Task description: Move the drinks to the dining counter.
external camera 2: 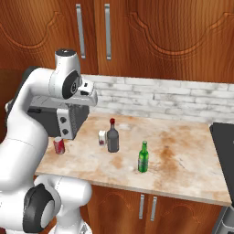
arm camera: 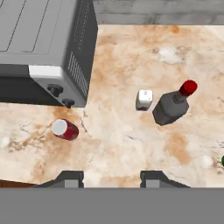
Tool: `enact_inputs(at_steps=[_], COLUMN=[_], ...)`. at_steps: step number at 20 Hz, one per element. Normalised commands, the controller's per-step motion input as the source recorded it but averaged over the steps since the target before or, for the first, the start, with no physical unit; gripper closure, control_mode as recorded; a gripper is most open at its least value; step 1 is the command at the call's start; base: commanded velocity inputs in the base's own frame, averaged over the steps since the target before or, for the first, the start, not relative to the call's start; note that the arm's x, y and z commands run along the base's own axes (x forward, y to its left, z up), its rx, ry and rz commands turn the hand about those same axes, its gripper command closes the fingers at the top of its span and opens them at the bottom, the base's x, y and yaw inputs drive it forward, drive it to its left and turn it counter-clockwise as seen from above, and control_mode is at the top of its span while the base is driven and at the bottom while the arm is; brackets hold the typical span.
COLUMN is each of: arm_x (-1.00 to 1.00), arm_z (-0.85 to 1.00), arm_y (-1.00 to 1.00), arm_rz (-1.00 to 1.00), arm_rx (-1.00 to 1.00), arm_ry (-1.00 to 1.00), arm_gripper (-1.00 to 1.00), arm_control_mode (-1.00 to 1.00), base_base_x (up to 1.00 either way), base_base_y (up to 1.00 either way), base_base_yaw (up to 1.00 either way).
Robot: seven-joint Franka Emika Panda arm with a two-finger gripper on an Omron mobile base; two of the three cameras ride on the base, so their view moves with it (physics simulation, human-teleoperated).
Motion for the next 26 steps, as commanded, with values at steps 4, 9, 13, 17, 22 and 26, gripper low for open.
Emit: enact_inputs(at_steps=[4,9,13,17,22,26], arm_x=[-0.05,-0.38,-0.31,-0.04,0.00,0.00], arm_z=[0.00,0.00,-0.13,-0.36,-0.44,-0.47], arm_y=[0.00,0.00,-0.36,-0.96,-1.00,-0.91], arm_rz=[0.00,0.01,0.00,0.00,0.00,0.00], arm_rx=[0.00,0.00,0.00,0.00,0.00,0.00], arm_ry=[-0.06,-0.05,0.00,0.00,0.00,0.01], arm_gripper=[-1.00,-1.00,-1.00,-1.00,-1.00,-1.00], arm_control_mode=[-1.00,-1.00,-1.00,-1.00,-1.00,-1.00], base_base_x=[0.00,0.00,0.00,0.00,0.00,0.00], base_base_y=[0.00,0.00,0.00,0.00,0.00,0.00], base_base_yaw=[0.00,0.00,0.00,0.00,0.00,0.00])
